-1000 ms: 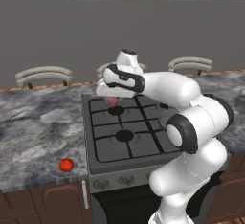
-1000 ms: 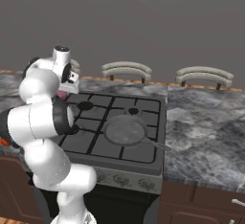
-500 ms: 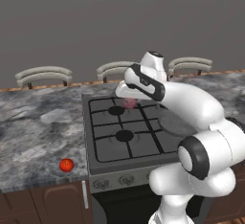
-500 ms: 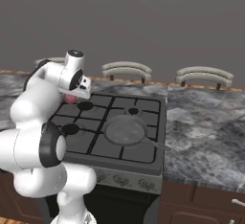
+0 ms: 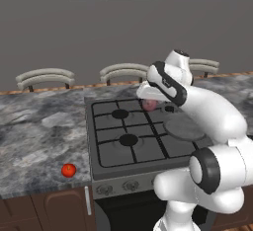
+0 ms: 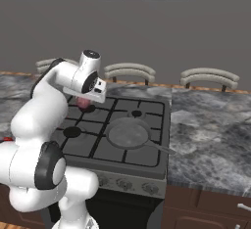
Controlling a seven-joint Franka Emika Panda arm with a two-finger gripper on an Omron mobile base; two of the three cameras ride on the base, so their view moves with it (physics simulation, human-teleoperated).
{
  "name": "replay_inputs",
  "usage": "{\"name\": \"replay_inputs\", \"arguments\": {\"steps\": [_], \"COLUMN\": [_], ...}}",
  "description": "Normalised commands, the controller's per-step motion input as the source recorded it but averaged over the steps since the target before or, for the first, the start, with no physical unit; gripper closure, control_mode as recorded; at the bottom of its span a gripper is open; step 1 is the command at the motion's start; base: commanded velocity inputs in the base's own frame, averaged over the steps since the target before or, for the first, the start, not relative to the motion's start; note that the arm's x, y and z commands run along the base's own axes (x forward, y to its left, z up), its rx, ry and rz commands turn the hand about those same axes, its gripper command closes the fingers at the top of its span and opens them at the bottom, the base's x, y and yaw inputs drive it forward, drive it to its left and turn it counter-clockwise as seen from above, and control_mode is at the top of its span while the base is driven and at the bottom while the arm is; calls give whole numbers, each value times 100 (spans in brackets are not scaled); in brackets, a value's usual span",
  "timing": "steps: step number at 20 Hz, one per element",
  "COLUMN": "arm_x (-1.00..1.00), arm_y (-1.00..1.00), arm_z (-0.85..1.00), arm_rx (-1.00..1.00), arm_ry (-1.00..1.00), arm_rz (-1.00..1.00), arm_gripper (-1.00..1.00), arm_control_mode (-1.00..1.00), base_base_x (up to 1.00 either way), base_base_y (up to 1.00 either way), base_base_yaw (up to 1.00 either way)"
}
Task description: Place the pan on the front right burner on the stove. Then place the tomato and the onion in the pan and turn on the front right burner.
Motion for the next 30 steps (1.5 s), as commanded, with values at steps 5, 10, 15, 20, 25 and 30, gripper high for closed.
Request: {"name": "replay_inputs", "arguments": {"steps": [5, 10, 15, 20, 25, 30], "arm_x": [-15, -4, 0, 0, 0, 1], "arm_y": [-71, -67, -54, -46, -27, -9], "arm_z": [0, 0, 0, 0, -8, -36], "arm_rx": [0, -5, -9, -8, -1, -2], "arm_ry": [0, 4, 13, 10, 2, 0], "arm_rz": [0, -5, -9, -10, -5, 0], "arm_gripper": [100, 100, 100, 100, 100, 100], "arm_control_mode": [-100, -100, -100, -100, -100, -100], "base_base_x": [0, 0, 0, 0, 0, 0], "base_base_y": [0, 0, 0, 0, 0, 0], "base_base_yaw": [0, 0, 0, 0, 0, 0]}}
